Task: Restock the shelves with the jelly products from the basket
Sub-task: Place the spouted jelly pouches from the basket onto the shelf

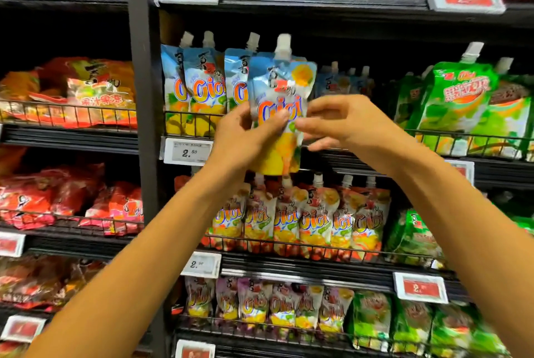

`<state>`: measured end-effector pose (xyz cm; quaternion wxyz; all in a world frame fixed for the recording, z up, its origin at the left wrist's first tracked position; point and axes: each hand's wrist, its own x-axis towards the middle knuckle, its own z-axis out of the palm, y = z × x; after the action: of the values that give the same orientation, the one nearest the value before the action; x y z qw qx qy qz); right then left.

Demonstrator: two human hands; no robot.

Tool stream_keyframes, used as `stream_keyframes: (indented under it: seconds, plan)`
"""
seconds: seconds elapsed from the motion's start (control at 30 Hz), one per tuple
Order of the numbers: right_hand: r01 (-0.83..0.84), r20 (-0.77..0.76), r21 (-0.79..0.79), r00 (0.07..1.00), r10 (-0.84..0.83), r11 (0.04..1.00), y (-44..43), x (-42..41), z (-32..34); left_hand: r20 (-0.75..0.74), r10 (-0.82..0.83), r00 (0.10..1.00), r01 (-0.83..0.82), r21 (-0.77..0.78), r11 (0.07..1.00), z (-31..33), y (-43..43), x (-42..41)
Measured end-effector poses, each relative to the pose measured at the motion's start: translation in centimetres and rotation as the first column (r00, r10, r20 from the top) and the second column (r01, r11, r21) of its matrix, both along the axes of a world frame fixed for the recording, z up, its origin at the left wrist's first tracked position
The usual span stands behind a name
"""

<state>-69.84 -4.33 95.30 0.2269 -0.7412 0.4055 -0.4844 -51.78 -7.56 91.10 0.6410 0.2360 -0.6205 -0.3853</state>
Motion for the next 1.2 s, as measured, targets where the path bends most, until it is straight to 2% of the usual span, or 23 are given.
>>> stream_keyframes:
  seconds: [0.17,0.27,0.37,0.5,0.67,0.9,1.0,1.13,1.2]
  plan:
    - [0.207,0.292,-0.198,0.946,-0.144,0.958,-1.0,-0.6,3.4,0.086,0.046,0.995,-0.034,-0.134,0.990,5.3,-0.6,-2.3]
    - [0.403,0.400,-0.308,0.877,-0.267,0.862,-2.2,-0.8,4.5,0.155,0.165,0.974,-0.117,-0.277,0.954,7.4,-1.0,-3.5]
    - [0.512,0.466,-0.331,0.819,-0.334,0.793,-3.3,-1.5,4.8,0.196,0.295,0.935,-0.221,-0.330,0.918,8.3,-1.7,-4.2]
    - [0.505,0.471,-0.220,0.804,-0.362,0.835,-4.3,-2.2,3.9,0.227,0.493,0.840,-0.389,-0.382,0.838,7.7,-2.1,-4.4]
    - [0.493,0.453,-0.123,0.800,-0.393,0.861,-4.4,-2.1,3.9,0.202,0.552,0.809,-0.462,-0.363,0.809,7.5,-2.4,-4.7]
    - [0.548,0.445,-0.115,0.774,-0.450,0.828,-4.9,-1.5,4.5,0.289,0.616,0.733,-0.506,-0.374,0.777,8.3,-1.9,-4.7]
    - [0.574,0.451,-0.097,0.754,-0.478,0.813,-5.3,-1.8,3.5,0.341,0.583,0.737,-0.476,-0.351,0.807,7.8,-1.6,-4.9]
    - [0.536,0.348,-0.042,0.799,-0.490,0.843,-5.8,-2.5,1.9,0.413,0.587,0.697,-0.479,-0.341,0.809,6.5,-1.8,-4.7]
    - [0.543,0.270,-0.075,0.819,-0.507,0.837,-5.9,-2.6,1.5,0.424,0.619,0.661,-0.506,-0.358,0.785,6.0,-2.2,-4.3]
